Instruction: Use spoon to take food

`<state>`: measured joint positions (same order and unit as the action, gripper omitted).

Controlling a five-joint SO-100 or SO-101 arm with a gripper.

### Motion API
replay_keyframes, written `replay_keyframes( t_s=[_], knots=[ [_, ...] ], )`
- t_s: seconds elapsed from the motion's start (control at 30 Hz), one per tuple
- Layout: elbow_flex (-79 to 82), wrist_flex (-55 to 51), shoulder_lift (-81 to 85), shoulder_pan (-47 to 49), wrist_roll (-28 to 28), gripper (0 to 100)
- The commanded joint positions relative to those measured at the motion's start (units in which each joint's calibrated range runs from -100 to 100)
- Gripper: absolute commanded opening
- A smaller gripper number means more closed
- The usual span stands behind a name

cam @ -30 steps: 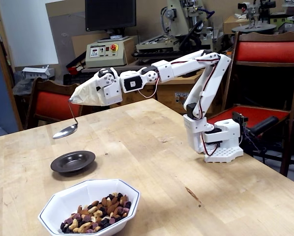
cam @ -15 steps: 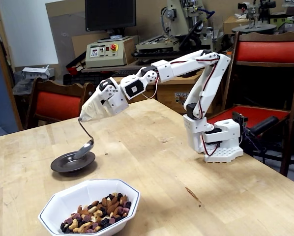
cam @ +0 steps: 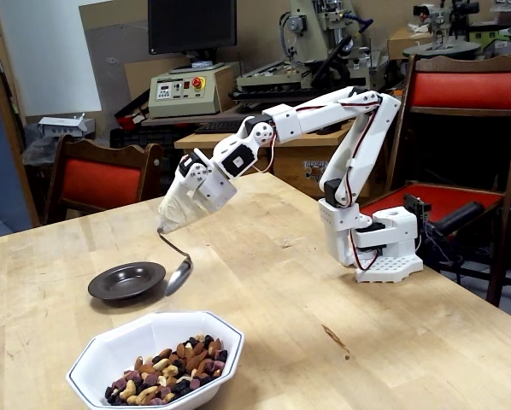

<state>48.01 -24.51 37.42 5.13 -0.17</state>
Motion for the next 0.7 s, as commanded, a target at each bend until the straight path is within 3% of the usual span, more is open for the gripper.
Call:
replay_keyframes(
  t_s=[0.0, 0.53, 0.67],
  knots=[
    [-5.4, -1.9, 3.9, 0.4, -0.2, 4],
    [-4.6, -2.9, 14.3, 0.5, -0.2, 4],
    [-4.6, -3.0, 14.2, 0.6, -2.7, 4]
  ],
)
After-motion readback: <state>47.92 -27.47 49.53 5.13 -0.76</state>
